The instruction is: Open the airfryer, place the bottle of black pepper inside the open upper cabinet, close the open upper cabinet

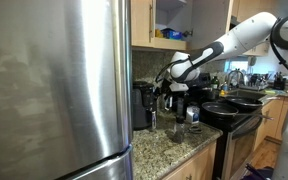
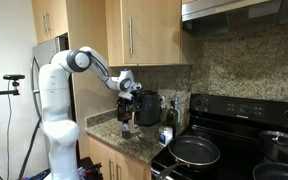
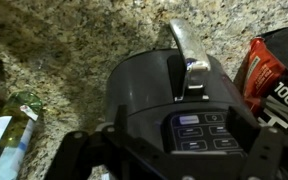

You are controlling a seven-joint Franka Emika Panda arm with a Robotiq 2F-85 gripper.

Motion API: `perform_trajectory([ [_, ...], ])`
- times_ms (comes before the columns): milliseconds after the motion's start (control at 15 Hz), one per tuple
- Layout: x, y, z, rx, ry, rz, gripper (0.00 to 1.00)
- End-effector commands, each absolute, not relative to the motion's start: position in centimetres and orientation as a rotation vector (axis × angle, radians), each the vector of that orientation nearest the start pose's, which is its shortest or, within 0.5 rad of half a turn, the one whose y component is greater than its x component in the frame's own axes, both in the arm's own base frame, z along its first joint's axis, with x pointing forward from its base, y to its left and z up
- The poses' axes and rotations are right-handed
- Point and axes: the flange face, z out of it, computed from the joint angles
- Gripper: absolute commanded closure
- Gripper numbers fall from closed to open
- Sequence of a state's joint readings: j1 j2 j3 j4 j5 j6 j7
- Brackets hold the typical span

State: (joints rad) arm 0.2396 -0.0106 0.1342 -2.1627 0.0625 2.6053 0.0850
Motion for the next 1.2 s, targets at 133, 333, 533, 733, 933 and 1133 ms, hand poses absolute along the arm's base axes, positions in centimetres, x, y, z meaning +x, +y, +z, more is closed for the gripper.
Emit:
perform_trajectory([
  [133,53.3,20.0,49.2,-2.962,-0.555,-0.424,0.00],
  [333,53.0,21.3,47.8,-2.923,-0.683,-0.189,0.00],
  [533,52.3,21.3,47.5,-2.970,-0.647,-0.197,0.00],
  [733,52.5,21.5,46.8,-2.973,-0.649,-0.178,0.00],
  [933,55.3,21.6,42.5,-3.031,-0.574,0.049,0.00],
  [1133,56.6,23.5,36.3,-3.065,-0.562,0.200,0.00],
])
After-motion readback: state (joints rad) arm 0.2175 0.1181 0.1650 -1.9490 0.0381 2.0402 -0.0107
